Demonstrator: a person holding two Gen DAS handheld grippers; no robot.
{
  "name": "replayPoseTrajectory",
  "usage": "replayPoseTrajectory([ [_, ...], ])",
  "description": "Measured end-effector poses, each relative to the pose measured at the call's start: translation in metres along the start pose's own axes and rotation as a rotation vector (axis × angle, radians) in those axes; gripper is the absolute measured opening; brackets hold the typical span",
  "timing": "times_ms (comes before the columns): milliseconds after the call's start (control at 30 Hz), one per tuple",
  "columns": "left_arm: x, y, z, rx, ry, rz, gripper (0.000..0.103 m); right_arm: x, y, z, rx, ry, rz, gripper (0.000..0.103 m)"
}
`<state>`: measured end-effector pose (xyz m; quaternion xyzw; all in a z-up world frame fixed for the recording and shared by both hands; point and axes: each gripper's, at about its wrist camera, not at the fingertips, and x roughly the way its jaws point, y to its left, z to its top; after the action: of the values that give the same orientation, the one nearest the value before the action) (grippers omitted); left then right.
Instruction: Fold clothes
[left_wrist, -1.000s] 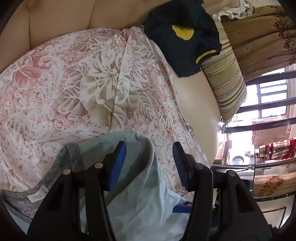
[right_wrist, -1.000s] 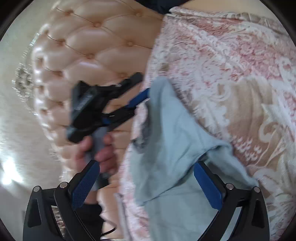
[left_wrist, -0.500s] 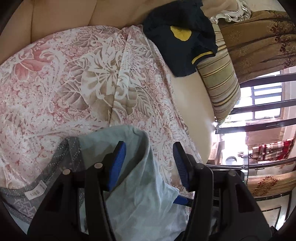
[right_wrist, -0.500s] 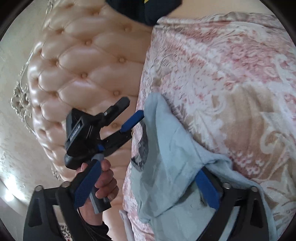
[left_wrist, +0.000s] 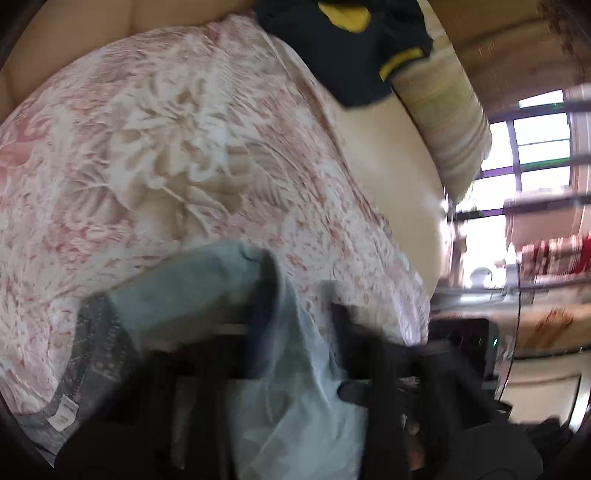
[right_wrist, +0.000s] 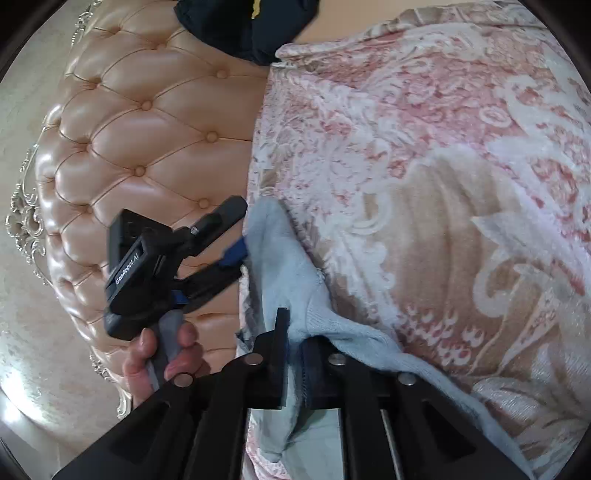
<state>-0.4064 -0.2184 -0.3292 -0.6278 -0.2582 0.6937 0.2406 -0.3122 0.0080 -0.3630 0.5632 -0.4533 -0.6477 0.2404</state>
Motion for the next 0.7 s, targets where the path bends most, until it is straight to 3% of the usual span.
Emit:
replayPoseTrajectory([
  [233, -0.008, -0.009, 0.008, -0.015, -0.049, 0.022, 0.003, -0.013, -0.016, -0.006, 0.074, -0.081, 0.034, 0.004],
  [467, -0.002, -0.006, 0.015, -0.048, -0.073, 0.027, 0.003, -0.023, -0.038, -0.01, 0.162, -0.089, 0.091, 0.004],
  [500, -0.003, -0.005, 0.014, -0.058, -0.077, 0.026, 0.006, -0.025, -0.041, -0.012, 0.165, -0.09, 0.089, 0.004],
  [567, -0.003, -0.002, 0.014, -0.078, -0.085, 0.023, 0.022, -0.03, -0.045, -0.016, 0.163, -0.092, 0.082, 0.004],
  [600, -0.004, -0.001, 0.014, -0.082, -0.087, 0.022, 0.04, -0.033, -0.047, -0.017, 0.158, -0.093, 0.077, 0.004],
  [633, -0.005, -0.002, 0.013, -0.078, -0.087, 0.021, 0.047, -0.036, -0.048, -0.019, 0.154, -0.094, 0.071, 0.004],
  [700, -0.007, -0.003, 0.011, -0.069, -0.081, 0.015, 0.047, -0.038, -0.049, -0.02, 0.149, -0.096, 0.064, 0.004],
])
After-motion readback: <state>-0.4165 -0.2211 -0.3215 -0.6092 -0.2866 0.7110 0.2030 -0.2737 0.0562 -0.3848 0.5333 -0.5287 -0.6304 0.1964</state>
